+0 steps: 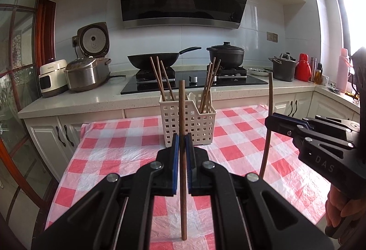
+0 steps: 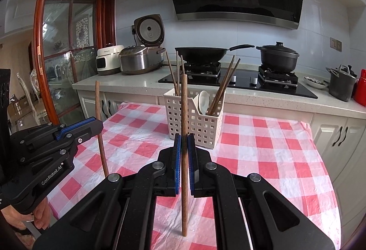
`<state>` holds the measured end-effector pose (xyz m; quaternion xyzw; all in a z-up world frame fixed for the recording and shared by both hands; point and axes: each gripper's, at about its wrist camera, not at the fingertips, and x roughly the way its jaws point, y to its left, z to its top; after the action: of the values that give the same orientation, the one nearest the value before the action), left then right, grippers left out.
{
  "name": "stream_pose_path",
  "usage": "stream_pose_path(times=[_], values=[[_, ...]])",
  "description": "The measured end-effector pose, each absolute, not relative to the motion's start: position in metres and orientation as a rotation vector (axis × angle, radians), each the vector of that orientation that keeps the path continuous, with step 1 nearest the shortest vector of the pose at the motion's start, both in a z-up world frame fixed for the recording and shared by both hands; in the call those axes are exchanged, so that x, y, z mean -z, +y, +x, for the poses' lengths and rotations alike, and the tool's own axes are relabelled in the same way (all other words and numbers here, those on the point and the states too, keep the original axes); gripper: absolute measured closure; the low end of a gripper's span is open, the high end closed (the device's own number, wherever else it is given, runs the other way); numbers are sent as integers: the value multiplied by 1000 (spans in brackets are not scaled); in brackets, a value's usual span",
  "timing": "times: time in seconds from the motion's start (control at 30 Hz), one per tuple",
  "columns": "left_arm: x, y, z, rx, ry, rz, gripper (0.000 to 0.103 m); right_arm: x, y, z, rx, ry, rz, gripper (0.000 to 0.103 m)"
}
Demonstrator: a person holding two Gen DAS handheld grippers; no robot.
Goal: Organize utensils
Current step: 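Lift both held chopsticks upright and carry them to the white basket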
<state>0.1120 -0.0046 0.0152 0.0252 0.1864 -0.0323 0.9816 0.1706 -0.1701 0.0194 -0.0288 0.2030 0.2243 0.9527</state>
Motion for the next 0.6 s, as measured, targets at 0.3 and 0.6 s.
stream_pose_path(times=[0.3,0.6], values=[[-16,-3,116,60,366,51,97,-18,-169,168,-458,398,-61,97],[-23,-9,116,67,345,69,97,-20,-172,171,-456,386,-32,97]])
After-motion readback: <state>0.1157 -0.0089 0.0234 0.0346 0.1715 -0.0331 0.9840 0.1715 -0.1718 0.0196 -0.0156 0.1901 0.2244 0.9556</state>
